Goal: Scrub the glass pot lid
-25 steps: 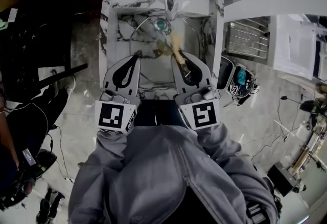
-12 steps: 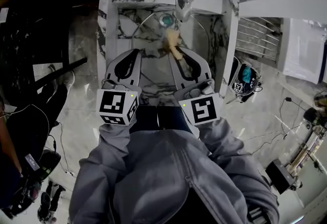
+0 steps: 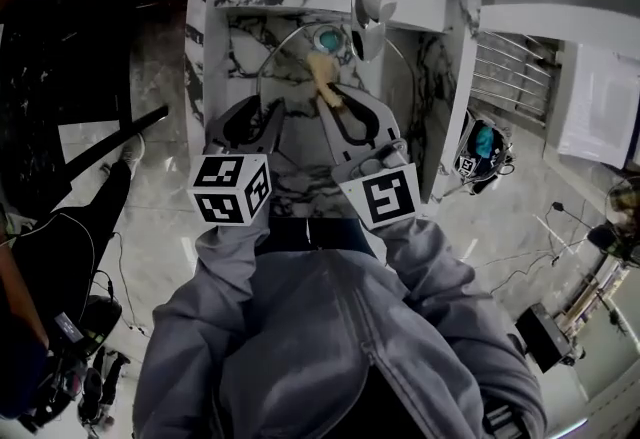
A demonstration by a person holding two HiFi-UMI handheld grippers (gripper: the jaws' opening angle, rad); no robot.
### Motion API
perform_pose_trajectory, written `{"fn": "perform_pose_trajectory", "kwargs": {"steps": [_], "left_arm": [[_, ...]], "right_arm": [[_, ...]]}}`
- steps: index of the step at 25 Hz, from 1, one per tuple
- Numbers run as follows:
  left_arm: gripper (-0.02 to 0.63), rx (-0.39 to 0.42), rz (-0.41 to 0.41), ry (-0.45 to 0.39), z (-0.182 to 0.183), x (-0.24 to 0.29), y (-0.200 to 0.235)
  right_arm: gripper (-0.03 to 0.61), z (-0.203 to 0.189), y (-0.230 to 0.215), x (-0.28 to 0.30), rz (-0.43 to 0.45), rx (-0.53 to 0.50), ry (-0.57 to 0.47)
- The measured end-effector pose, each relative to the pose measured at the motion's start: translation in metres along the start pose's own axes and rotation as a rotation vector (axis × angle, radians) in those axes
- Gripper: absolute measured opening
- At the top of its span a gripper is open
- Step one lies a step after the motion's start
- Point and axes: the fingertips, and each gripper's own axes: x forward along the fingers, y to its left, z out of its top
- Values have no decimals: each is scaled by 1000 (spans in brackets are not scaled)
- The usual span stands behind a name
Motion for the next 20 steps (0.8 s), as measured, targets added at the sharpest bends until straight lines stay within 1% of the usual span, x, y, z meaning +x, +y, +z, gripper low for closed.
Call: {"fn": "perform_pose_trajectory", "kwargs": {"steps": [4, 8, 13, 15, 18, 19, 20], "left_arm": [[204, -37, 38, 67, -8, 15, 16], [236, -62, 31, 116, -15, 32, 21], [242, -108, 68, 169, -32, 49, 35], [244, -119, 68, 203, -41, 55, 38], [244, -129, 47, 242, -50, 60, 37], [233, -136, 39, 246, -51, 61, 36], [201, -146, 33, 245, -51, 61, 36]], "right_arm": [[57, -15, -3, 13, 34, 10, 47], [57, -21, -9, 23, 50, 26, 66], [57, -21, -21, 31, 49, 30, 61], [57, -23, -24, 34, 51, 30, 65], [57, -30, -24, 36, 61, 37, 94], [57, -33, -24, 37, 62, 42, 109], [56, -37, -24, 37, 60, 47, 125]]}}
